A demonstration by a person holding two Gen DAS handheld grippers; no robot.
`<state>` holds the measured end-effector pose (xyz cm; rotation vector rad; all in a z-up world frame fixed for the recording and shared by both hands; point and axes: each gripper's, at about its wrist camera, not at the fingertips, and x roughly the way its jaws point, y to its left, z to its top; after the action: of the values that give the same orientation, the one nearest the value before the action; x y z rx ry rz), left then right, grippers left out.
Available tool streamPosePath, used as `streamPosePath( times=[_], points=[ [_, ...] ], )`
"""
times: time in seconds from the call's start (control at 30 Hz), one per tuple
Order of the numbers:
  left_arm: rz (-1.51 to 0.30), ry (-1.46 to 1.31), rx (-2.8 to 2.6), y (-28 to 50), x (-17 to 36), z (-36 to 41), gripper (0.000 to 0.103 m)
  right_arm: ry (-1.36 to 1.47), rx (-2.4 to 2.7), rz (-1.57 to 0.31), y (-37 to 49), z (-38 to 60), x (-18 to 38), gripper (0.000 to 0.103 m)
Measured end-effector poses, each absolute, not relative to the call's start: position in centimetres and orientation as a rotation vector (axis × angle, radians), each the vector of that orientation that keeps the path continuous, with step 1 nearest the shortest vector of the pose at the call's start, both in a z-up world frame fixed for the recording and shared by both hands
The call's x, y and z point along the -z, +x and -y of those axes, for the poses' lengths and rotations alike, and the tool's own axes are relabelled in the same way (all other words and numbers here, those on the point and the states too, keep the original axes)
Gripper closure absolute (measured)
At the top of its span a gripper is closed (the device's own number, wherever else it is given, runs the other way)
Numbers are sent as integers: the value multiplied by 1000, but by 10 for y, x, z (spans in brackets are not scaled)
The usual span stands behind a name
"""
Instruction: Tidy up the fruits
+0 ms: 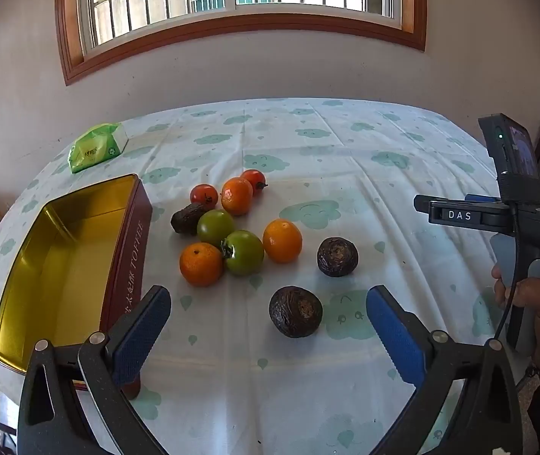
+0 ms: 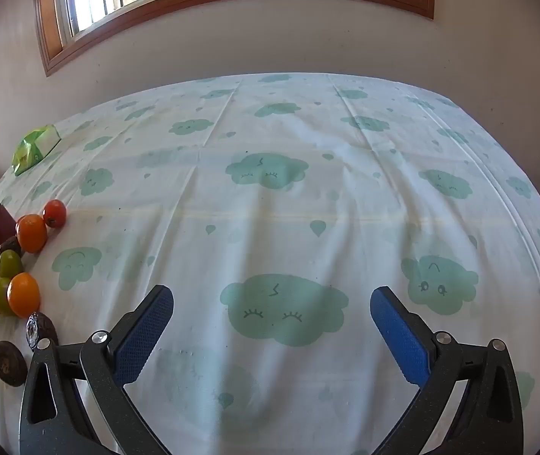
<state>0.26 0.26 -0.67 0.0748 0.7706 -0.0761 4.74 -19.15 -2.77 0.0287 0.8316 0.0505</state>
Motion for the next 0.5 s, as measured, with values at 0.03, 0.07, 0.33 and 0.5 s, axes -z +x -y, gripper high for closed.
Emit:
streamPosePath(
  times=[0.03,0.07,0.33,0.5],
  points=[
    [-764,66,79,1,11,-7,1,28,-48,-840,48,192,28,0],
    [-742,100,64,-3,12,-4,1,29,-49,-840,48,192,28,0],
    [-797,115,92,10,25,3,1,36,-54,-834,44,190,28,0],
    [-895,85,124,23,40,3,22,50,-66,-826,44,193,25,0]
  ],
)
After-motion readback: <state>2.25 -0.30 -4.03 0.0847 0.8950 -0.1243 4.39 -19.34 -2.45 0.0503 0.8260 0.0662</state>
